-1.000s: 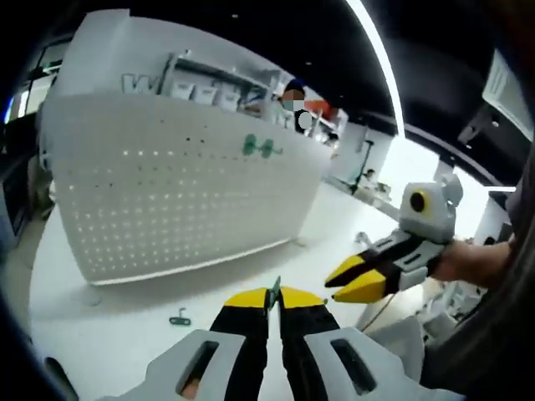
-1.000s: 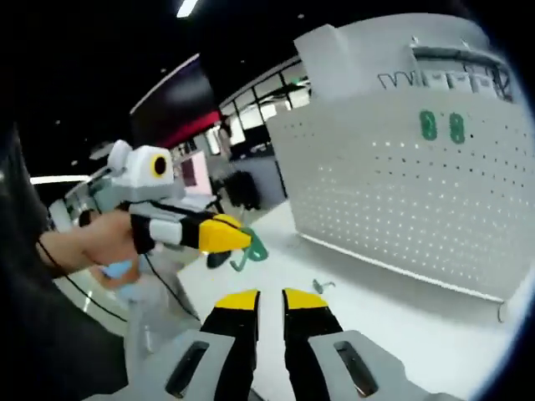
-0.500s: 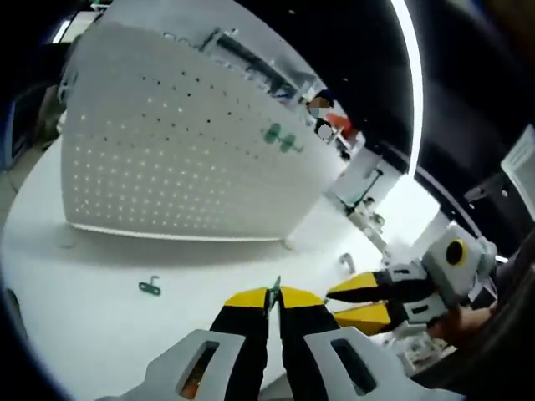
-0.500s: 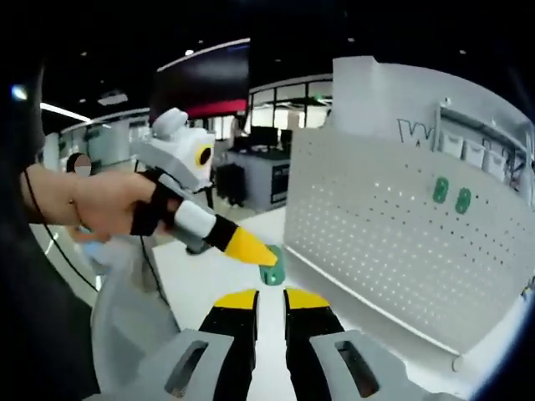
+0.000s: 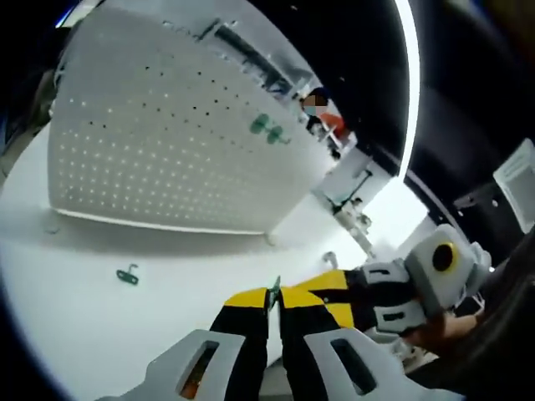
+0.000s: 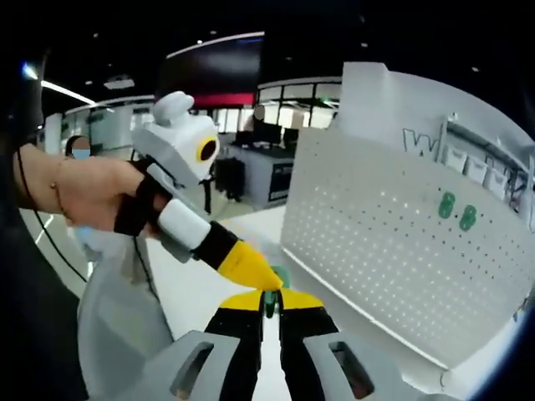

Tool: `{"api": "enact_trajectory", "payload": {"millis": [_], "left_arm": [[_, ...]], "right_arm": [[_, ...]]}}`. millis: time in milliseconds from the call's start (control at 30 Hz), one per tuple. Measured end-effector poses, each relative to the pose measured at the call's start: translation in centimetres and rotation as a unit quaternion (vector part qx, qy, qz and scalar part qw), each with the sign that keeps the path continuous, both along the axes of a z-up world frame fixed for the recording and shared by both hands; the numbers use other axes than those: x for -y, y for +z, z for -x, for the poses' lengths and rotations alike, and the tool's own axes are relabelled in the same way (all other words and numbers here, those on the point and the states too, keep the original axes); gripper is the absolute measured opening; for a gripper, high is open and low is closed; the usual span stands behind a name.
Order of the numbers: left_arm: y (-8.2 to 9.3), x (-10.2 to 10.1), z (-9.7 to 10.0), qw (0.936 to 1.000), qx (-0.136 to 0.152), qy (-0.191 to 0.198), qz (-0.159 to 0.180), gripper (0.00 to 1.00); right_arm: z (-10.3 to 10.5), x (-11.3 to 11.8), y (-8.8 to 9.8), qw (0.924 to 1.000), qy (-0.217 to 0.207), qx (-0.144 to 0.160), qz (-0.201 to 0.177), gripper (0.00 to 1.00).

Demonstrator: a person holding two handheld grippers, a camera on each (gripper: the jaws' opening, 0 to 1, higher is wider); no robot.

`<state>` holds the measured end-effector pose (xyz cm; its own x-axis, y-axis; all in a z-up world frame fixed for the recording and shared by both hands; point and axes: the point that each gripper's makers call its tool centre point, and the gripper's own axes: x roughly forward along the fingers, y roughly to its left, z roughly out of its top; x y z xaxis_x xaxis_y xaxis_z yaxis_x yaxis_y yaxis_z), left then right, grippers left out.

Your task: Insert the hook assembly into the mounting plate slot until the hook locks in place.

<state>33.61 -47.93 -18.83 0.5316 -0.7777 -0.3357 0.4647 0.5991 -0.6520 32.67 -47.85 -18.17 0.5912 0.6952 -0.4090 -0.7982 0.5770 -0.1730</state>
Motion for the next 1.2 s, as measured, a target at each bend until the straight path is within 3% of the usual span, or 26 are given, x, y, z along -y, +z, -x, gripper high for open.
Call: {"api": "enact_trajectory", "payload": {"millis": [267, 500, 600, 767, 900, 1033, 1200], "left_arm": [[0.4, -0.1, 0.1, 0.9999, -0.004, 0.004, 0.011, 0.03], [0.5, -0.1, 0.1, 0.9993, -0.016, 0.004, 0.032, 0.04], [1.0, 0.0, -0.2, 0.9995, 0.023, -0.003, 0.023, 0.04], [1.4, 0.0, -0.3, 0.9957, 0.083, -0.028, -0.032, 0.08], [1.2, -0.5, -0.6, 0.9888, 0.119, -0.035, -0.083, 0.22], [1.9, -0.4, -0.6, 0.9894, 0.124, -0.030, -0.070, 0.50], [2.9, -0.2, -0.5, 0.9839, 0.156, -0.038, -0.079, 0.68]], "right_arm": [[0.1, -0.1, 0.4, 0.9994, 0.011, 0.030, 0.013, 0.01], [0.1, 0.0, 0.7, 0.9999, 0.000, 0.013, -0.011, 0.00], [-0.1, 0.1, 0.9, 0.9998, -0.004, 0.014, -0.016, 0.00], [-0.5, 0.6, 1.3, 0.9990, -0.019, -0.004, -0.040, 0.00], [-1.0, 1.3, 1.4, 0.9982, -0.033, -0.012, -0.049, 0.00], [-1.4, 2.1, 1.8, 0.9972, -0.046, -0.014, -0.057, 0.00], [-1.8, 2.6, 2.0, 0.9963, -0.056, -0.016, -0.064, 0.00]]}}
